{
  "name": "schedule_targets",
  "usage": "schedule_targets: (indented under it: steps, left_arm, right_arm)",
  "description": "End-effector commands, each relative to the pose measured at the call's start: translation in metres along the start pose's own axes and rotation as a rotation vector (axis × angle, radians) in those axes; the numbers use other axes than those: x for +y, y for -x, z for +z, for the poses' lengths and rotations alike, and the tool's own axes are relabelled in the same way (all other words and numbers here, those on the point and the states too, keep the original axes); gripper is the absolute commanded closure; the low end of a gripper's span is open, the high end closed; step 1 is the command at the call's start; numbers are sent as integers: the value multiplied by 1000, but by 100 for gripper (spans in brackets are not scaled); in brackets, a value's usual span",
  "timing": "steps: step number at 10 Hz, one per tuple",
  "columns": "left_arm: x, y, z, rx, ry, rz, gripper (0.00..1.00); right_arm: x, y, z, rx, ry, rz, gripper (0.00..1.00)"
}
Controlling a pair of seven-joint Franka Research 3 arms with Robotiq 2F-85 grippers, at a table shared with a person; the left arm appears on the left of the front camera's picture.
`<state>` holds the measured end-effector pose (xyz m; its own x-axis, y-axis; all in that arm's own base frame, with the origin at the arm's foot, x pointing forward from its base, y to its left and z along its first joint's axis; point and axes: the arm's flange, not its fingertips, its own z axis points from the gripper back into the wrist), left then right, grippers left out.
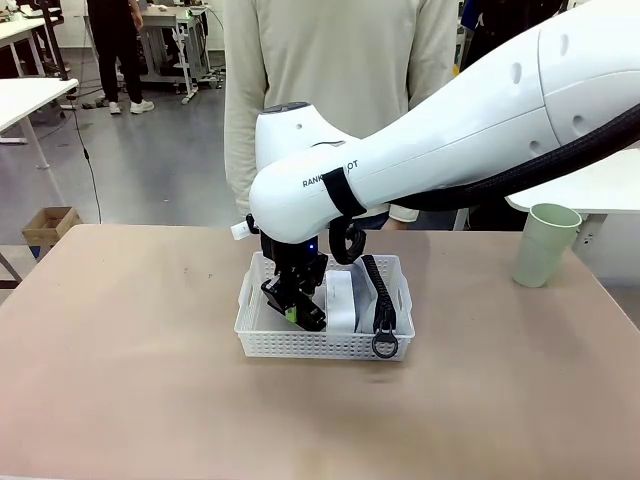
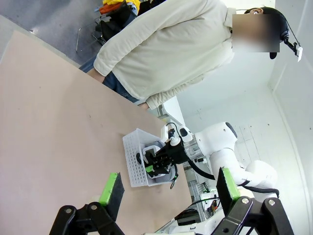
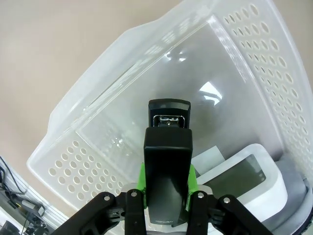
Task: Efficiently arrange items inside the basket to fit them all.
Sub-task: Pick up the Stapler and place it inside the Organizing basket.
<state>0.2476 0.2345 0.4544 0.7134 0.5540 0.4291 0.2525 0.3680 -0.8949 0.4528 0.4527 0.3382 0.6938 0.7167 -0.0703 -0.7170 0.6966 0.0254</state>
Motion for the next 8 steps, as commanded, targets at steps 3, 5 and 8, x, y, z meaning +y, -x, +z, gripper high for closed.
schedule_targets:
  steps: [3,5,8]
  left_arm:
    - [0,2,-1,-11,19,-22,0]
    - [0,2,-1,-11,19,-22,0]
    - [0,2,-1,-11,19,-22,0]
  right_arm:
    - [1,-2,2,-12,12,-27,0]
    - [1,-2,3,-26,9,-24,0]
    - [0,1,8,-46,-11,-10,0]
